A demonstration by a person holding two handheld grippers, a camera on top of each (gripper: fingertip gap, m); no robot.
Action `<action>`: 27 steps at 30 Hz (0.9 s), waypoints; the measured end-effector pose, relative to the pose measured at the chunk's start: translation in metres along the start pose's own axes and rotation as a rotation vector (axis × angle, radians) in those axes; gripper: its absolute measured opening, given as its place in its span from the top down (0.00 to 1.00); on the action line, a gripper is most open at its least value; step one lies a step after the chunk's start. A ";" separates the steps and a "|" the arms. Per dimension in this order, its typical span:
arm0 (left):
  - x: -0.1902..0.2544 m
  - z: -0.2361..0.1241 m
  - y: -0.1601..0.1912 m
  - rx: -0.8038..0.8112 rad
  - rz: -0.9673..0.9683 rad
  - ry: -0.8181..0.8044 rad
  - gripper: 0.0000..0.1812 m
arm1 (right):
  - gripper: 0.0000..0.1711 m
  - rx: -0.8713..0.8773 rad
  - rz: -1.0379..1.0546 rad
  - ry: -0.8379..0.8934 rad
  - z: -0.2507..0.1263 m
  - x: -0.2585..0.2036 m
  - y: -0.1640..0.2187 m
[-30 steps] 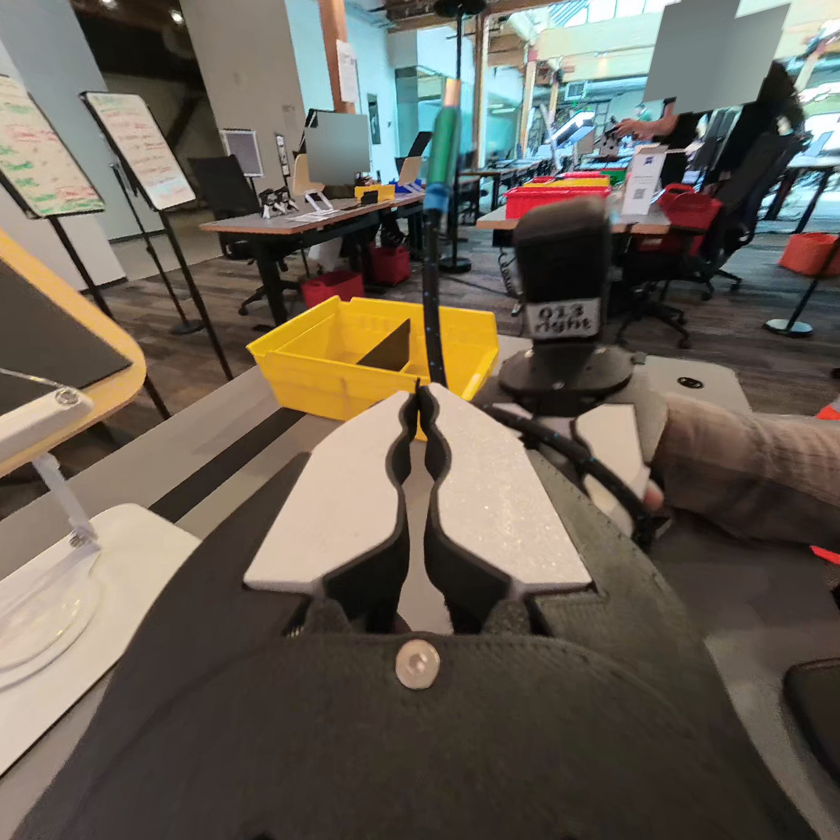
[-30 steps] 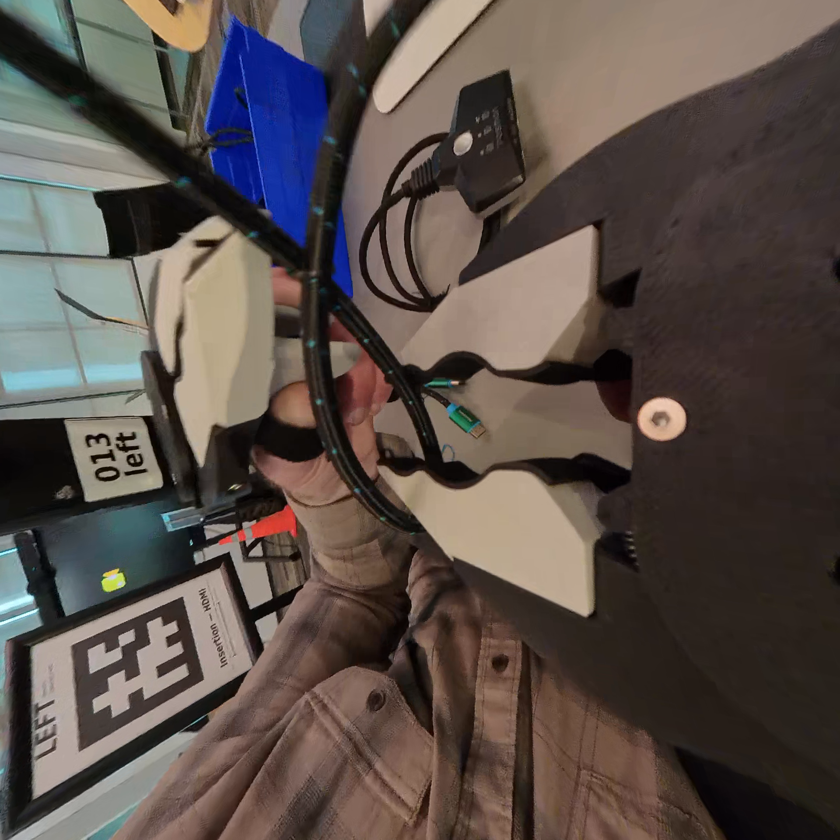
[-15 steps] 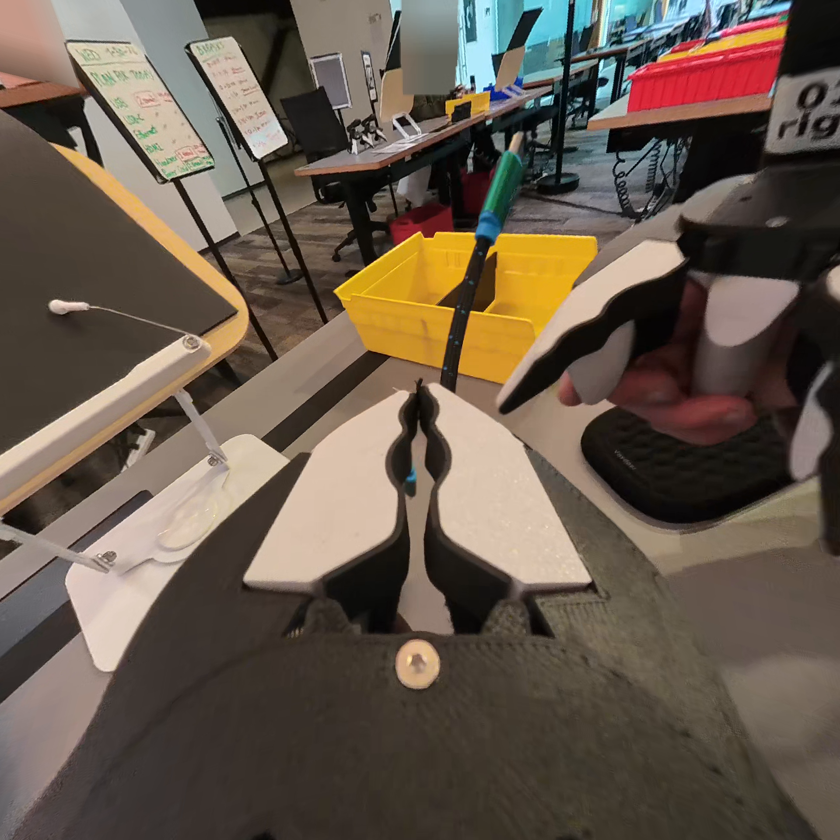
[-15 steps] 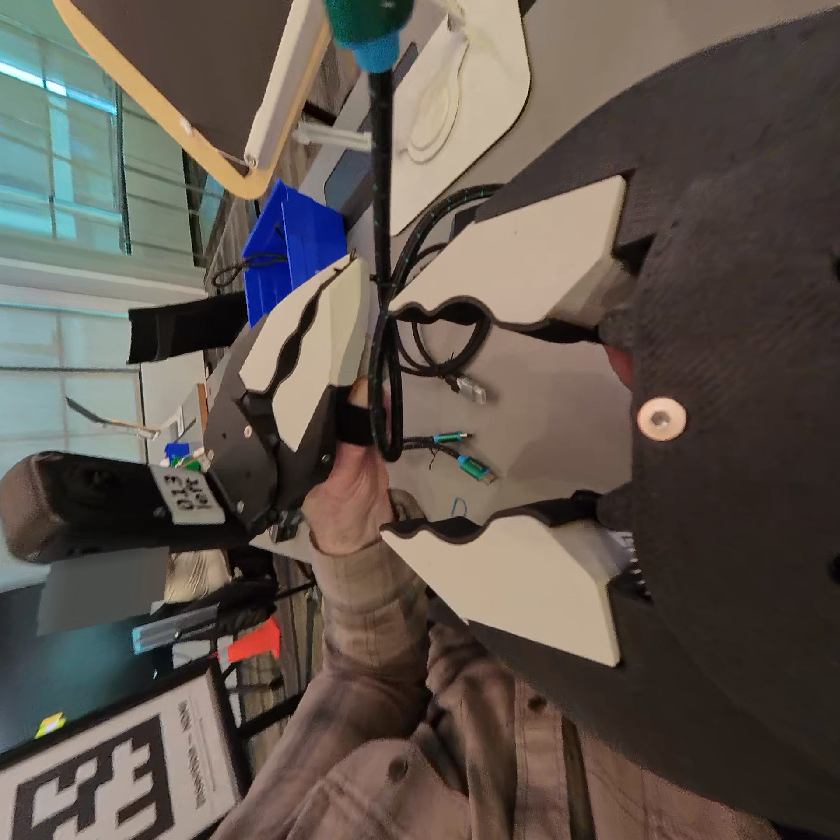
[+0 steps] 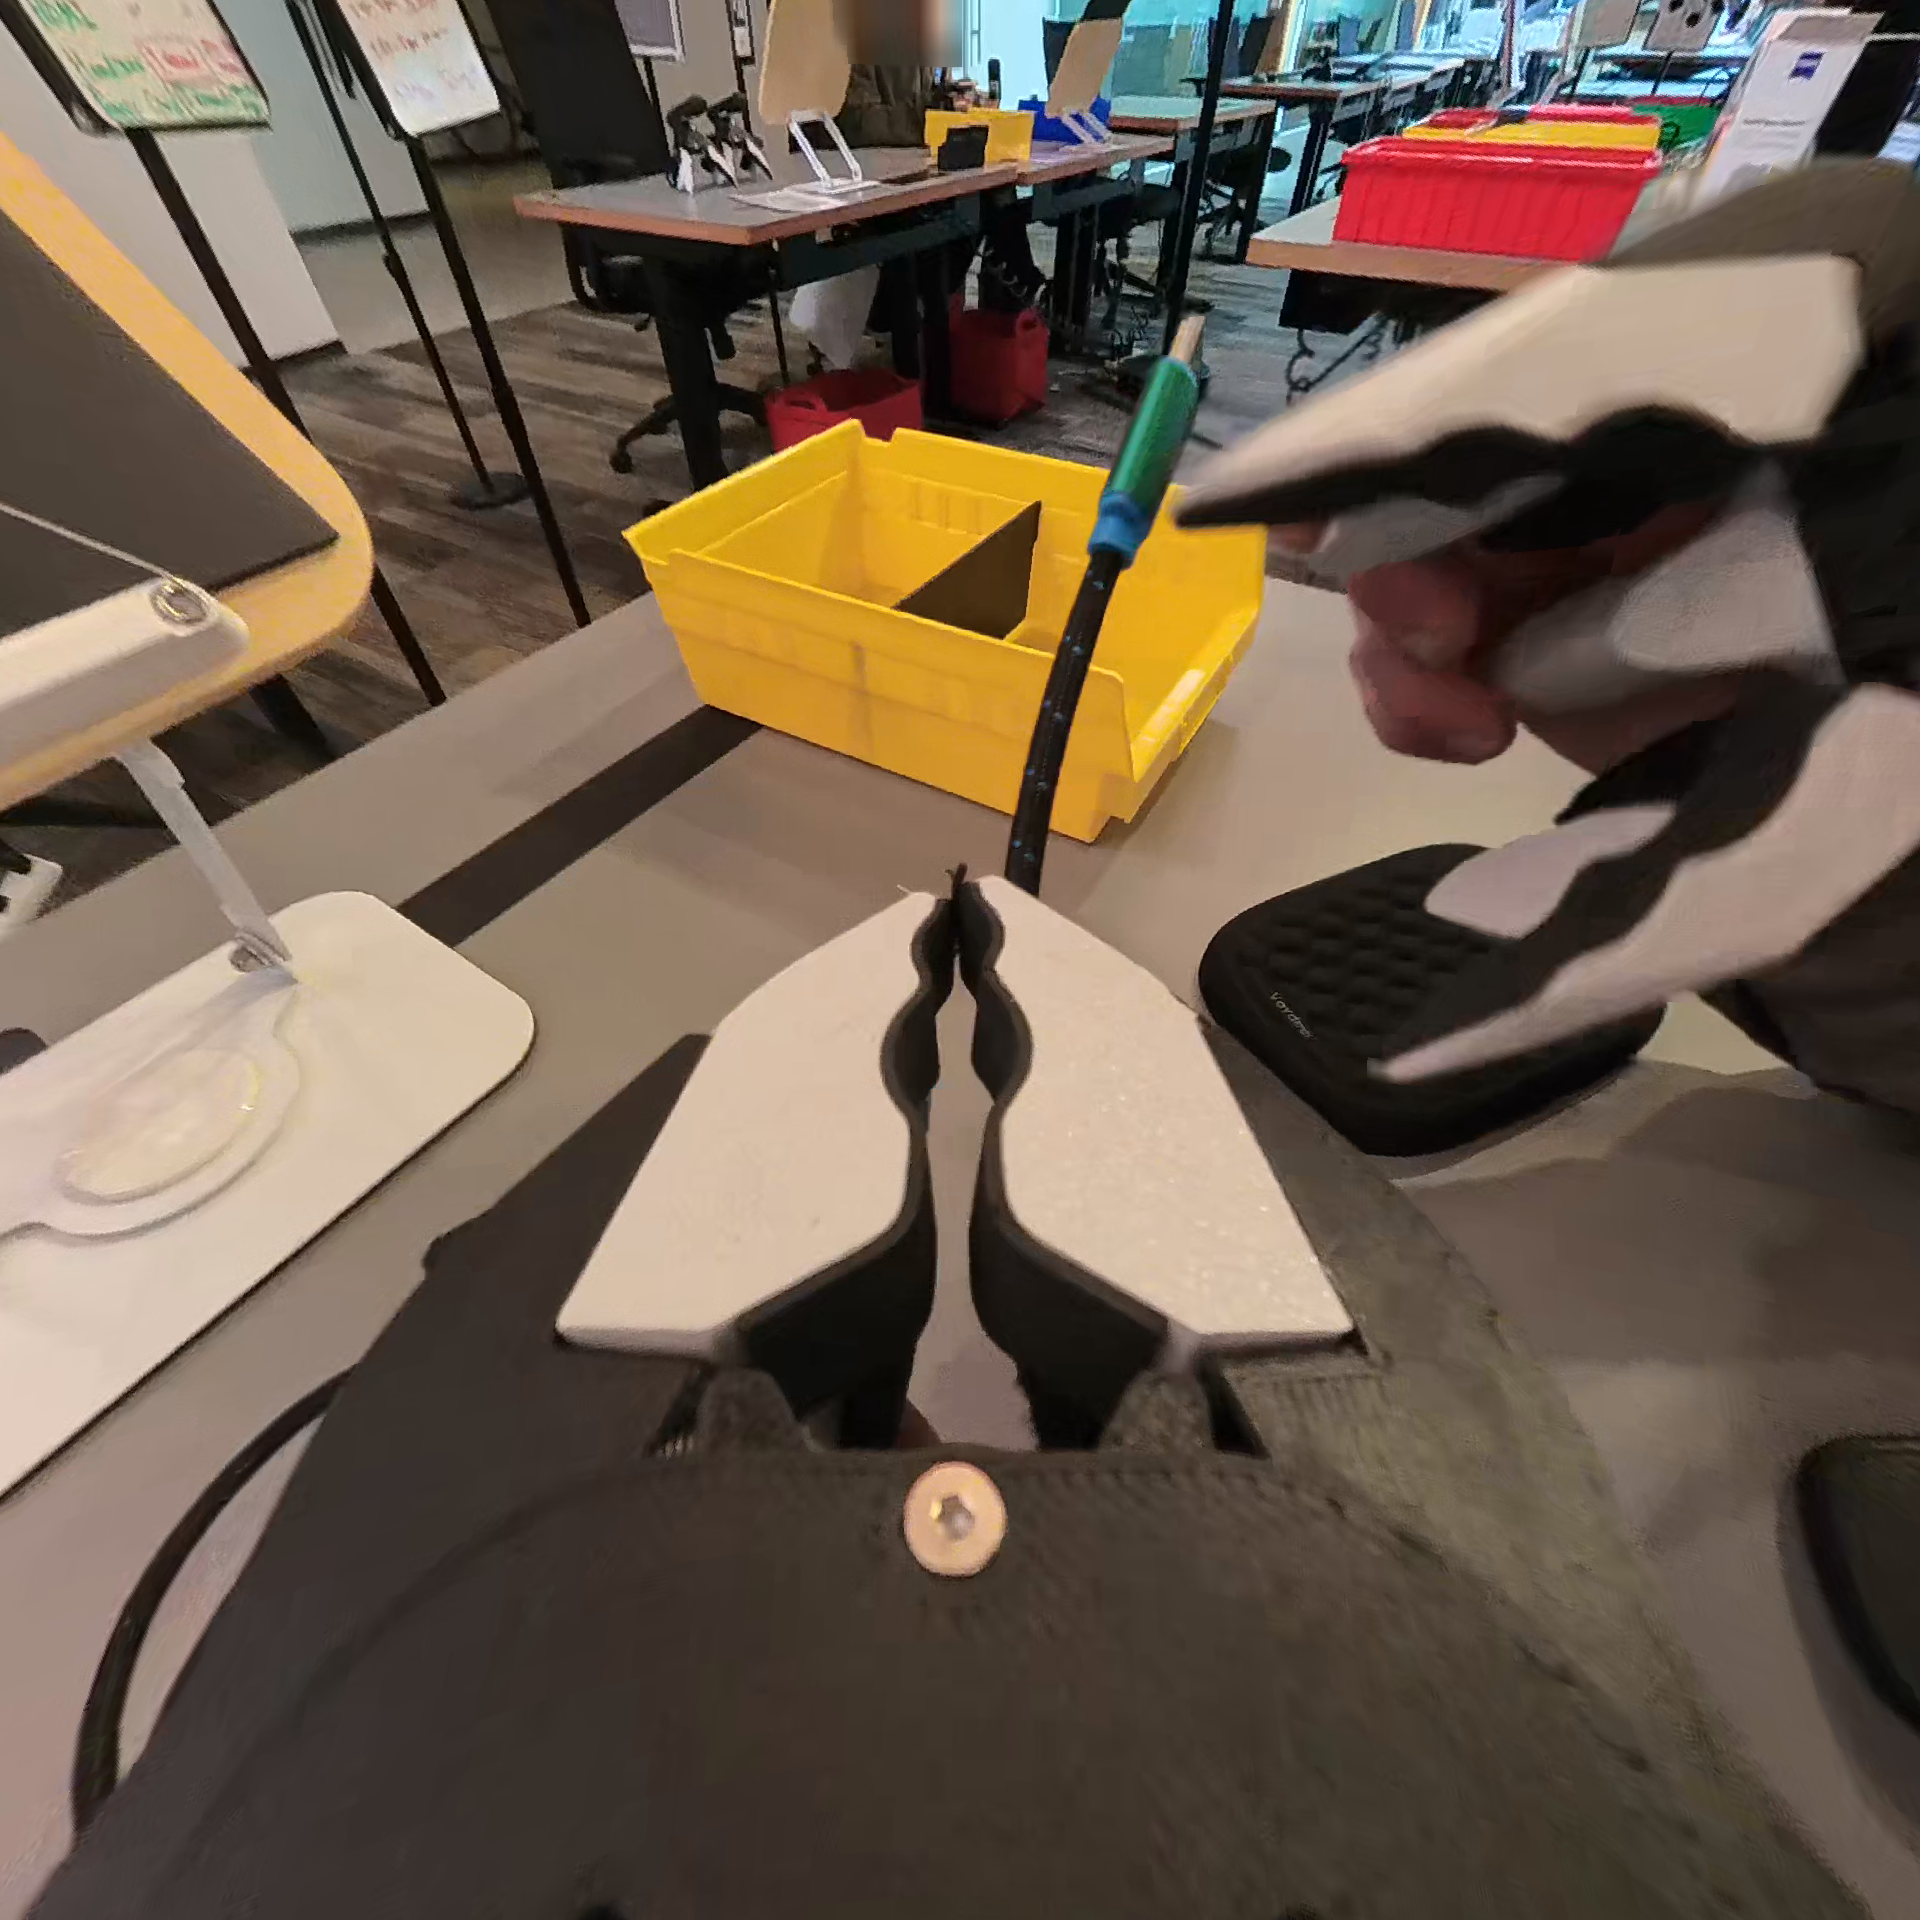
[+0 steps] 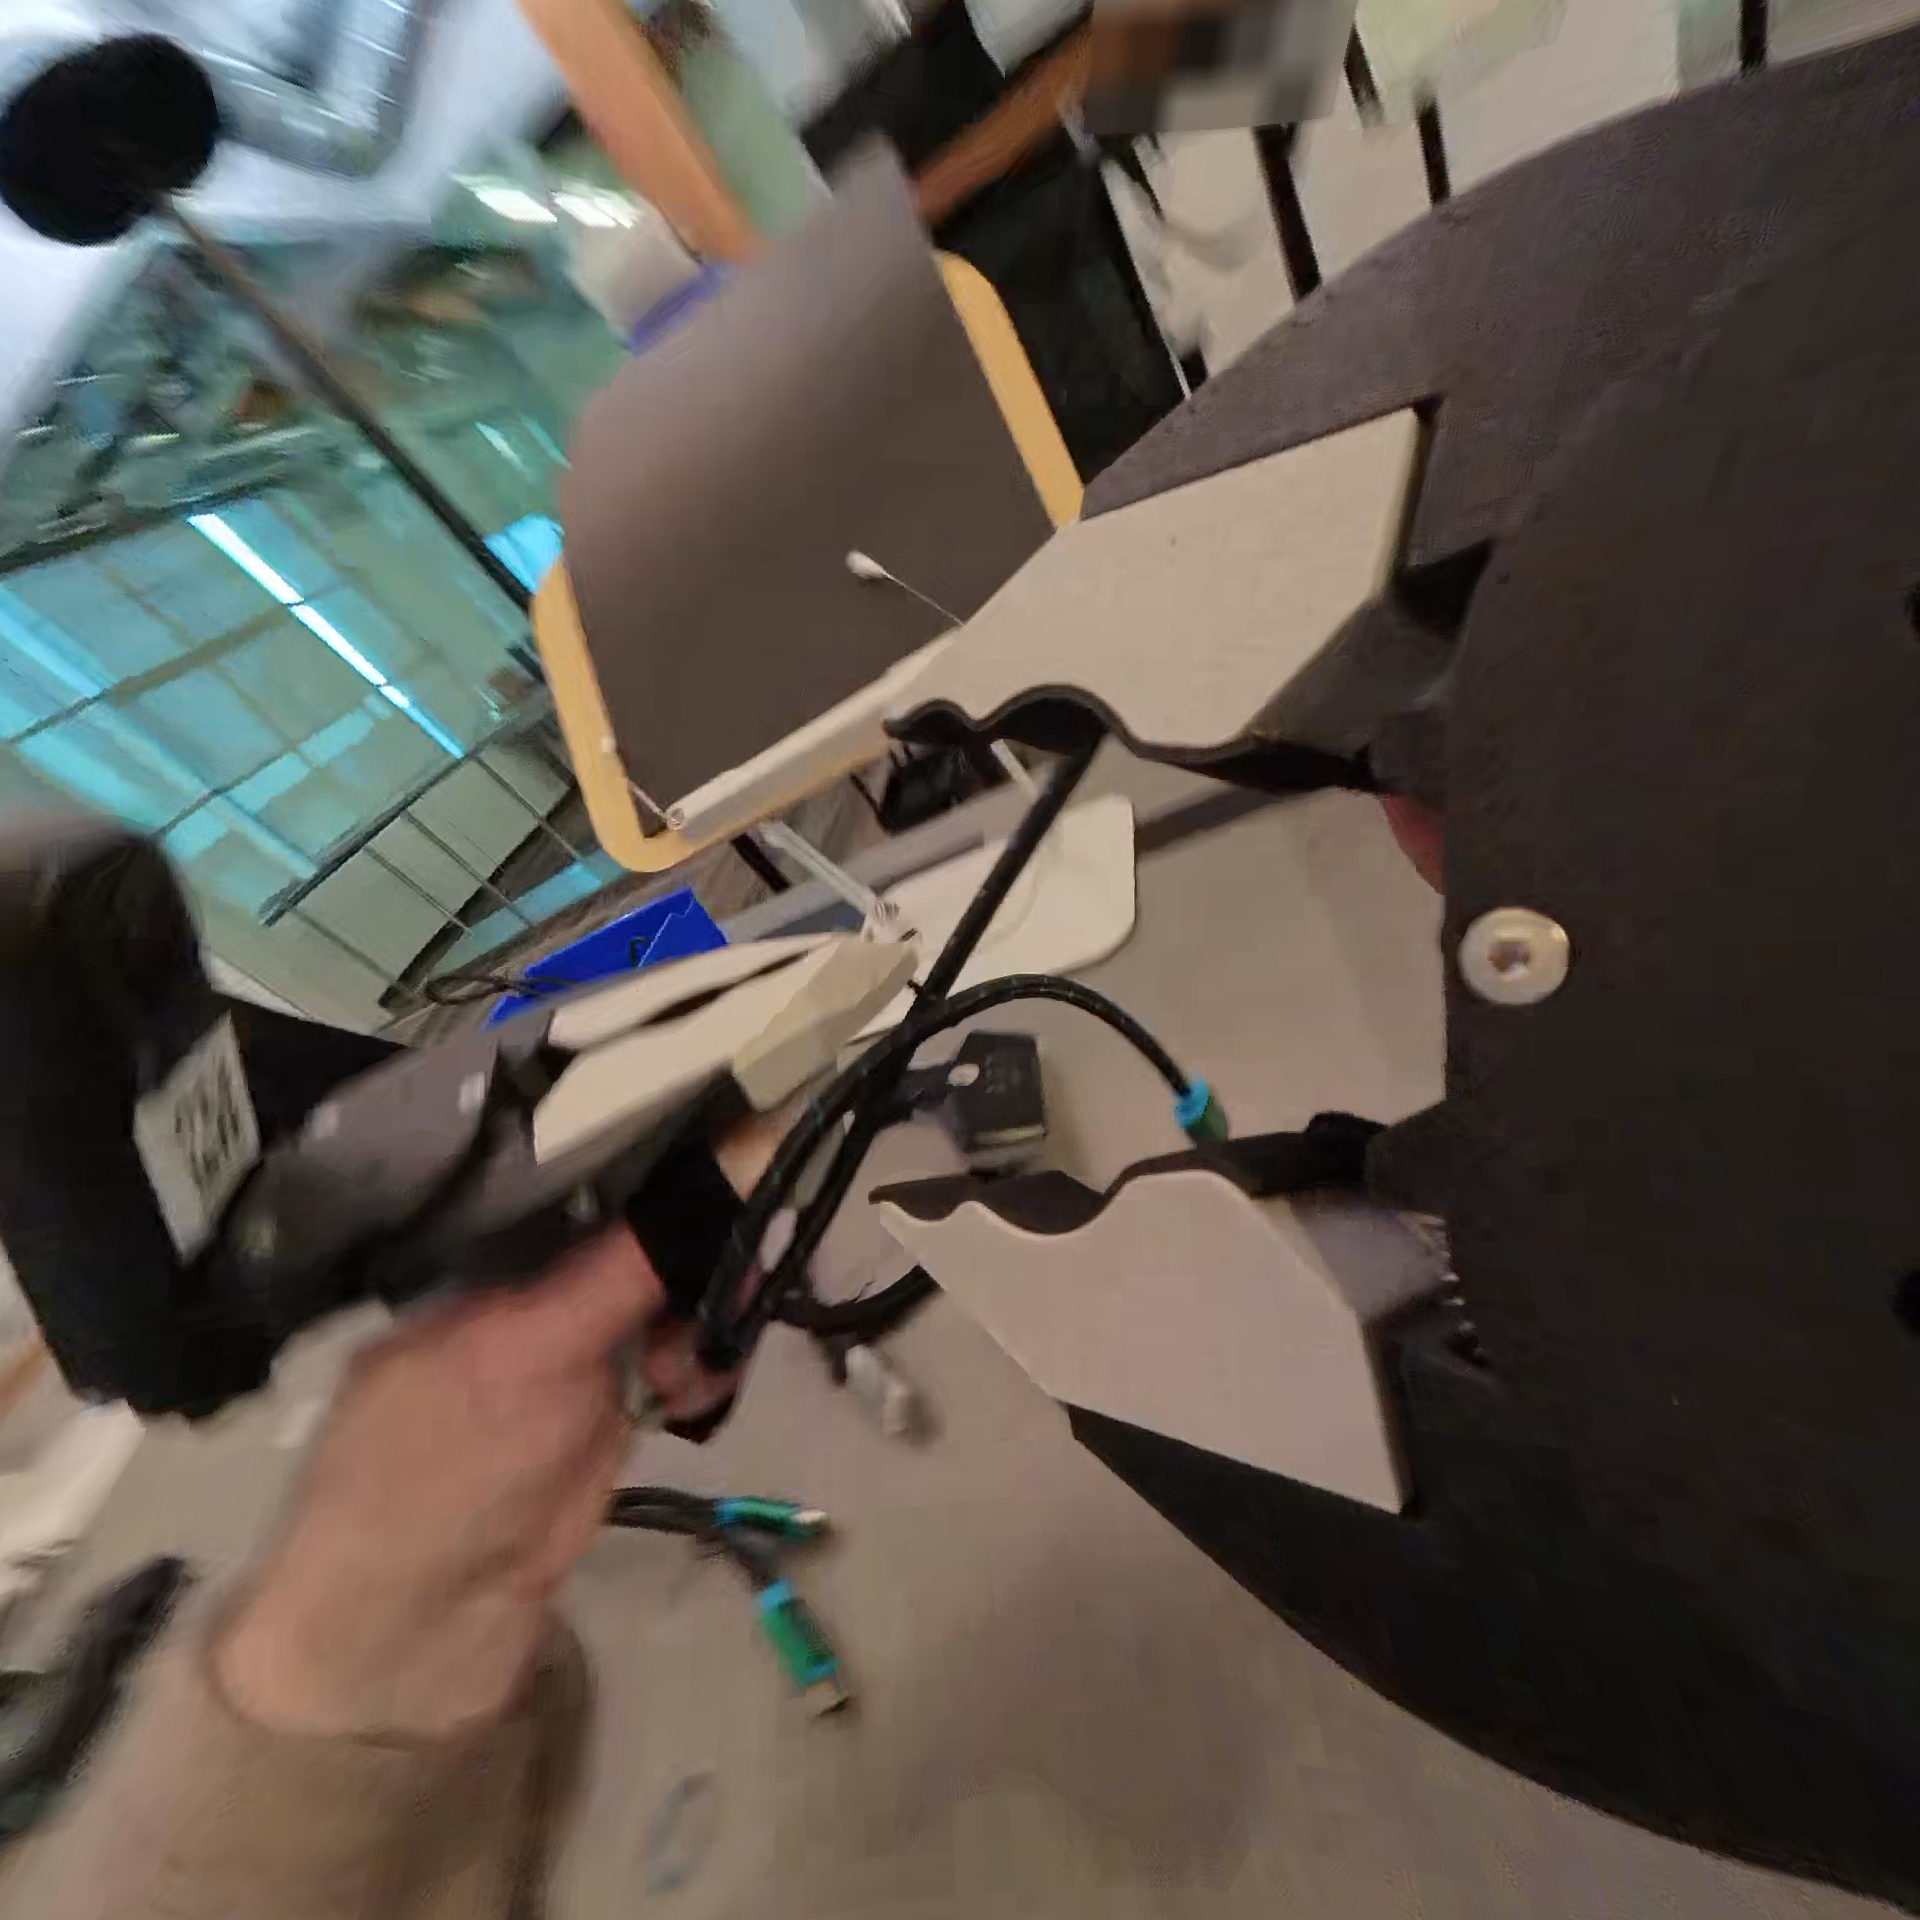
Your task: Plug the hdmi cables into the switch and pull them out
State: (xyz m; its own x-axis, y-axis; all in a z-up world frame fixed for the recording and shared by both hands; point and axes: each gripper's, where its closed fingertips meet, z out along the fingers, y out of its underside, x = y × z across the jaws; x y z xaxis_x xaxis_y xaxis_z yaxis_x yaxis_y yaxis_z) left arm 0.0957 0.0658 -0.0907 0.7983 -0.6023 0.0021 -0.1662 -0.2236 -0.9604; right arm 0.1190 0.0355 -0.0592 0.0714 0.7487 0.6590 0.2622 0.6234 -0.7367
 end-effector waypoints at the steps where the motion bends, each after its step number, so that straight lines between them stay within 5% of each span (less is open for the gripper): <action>1: 0.000 0.002 0.001 -0.002 -0.020 0.010 1.00 | 0.56 -0.020 -0.133 0.017 0.001 -0.007 -0.001; 7: 0.008 0.008 0.002 0.002 -0.130 0.069 1.00 | 0.68 -0.019 -0.678 0.230 0.015 -0.025 -0.017; 10: 0.011 0.008 0.000 0.003 -0.143 0.083 1.00 | 0.95 0.053 -0.718 0.290 0.012 -0.023 -0.026; 16: 0.017 0.004 -0.009 0.037 -0.070 0.122 1.00 | 0.98 0.085 -0.270 0.249 0.003 0.025 -0.039; 21: 0.039 -0.009 -0.026 0.108 0.032 0.242 1.00 | 0.94 0.023 0.169 0.092 0.013 0.075 -0.005; 27: 0.052 -0.018 -0.039 0.208 0.016 0.365 1.00 | 0.92 -0.039 0.544 -0.256 0.047 0.043 0.036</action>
State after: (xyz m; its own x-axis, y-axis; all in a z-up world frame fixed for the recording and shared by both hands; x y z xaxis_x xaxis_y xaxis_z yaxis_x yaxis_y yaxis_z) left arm 0.1335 0.0294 -0.0482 0.5329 -0.8447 0.0497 -0.0266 -0.0755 -0.9968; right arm 0.0861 0.1004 -0.0645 -0.0272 0.9914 0.1277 0.2887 0.1301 -0.9485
